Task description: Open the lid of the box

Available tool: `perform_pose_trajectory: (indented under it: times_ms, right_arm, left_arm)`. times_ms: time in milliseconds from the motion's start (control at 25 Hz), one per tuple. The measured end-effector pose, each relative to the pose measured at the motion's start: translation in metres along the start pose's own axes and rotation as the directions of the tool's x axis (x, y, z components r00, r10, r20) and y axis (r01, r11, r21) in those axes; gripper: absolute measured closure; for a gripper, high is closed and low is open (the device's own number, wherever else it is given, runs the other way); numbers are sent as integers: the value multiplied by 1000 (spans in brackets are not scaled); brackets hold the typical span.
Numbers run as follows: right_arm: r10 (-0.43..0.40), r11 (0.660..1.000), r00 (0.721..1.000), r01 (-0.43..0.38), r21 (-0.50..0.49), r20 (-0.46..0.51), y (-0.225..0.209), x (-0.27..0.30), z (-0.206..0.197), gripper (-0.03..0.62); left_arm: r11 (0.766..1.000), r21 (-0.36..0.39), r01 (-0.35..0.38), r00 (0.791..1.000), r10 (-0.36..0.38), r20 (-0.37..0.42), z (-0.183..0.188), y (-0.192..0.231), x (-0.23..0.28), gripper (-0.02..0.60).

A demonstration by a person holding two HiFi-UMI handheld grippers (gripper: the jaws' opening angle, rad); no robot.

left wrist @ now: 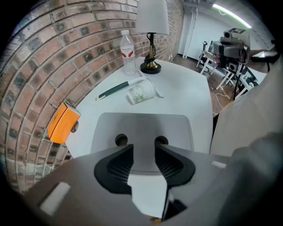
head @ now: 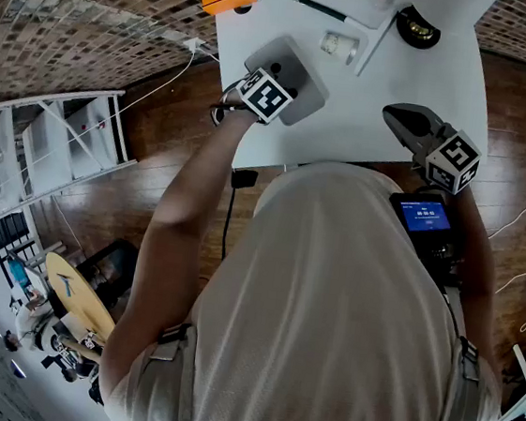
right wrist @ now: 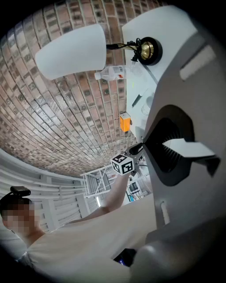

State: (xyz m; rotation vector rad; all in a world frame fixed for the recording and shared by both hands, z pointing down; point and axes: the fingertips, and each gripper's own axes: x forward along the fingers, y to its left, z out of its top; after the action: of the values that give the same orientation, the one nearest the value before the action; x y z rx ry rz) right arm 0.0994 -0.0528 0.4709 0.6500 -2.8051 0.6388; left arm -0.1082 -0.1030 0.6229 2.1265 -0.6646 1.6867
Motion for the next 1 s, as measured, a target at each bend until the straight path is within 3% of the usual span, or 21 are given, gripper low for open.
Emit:
perform_pose_trajectory:
  times_ms: [120,280,480,1000]
  right_arm:
    - [-7,1000,1000,7,4,8,-2,-1,2,592]
    - [-17,1000,1000,17,15,5,-6,-3,-4,592]
    - [-39,999,999,38,29,16,-10,-8,-6,592]
    - [-47,998,999,47,47,15,-14,-16,-7,592]
  left_arm:
    - [1000,-11,0,1000,0,16,2,4,-1,367]
    - [1000,-19,18,1000,-18,13,8,8,7,330]
    - [998,0,66,996,-65,-64,13,3,23,276]
    - [995,-20,102,985,-104,-139,9,5,35,284]
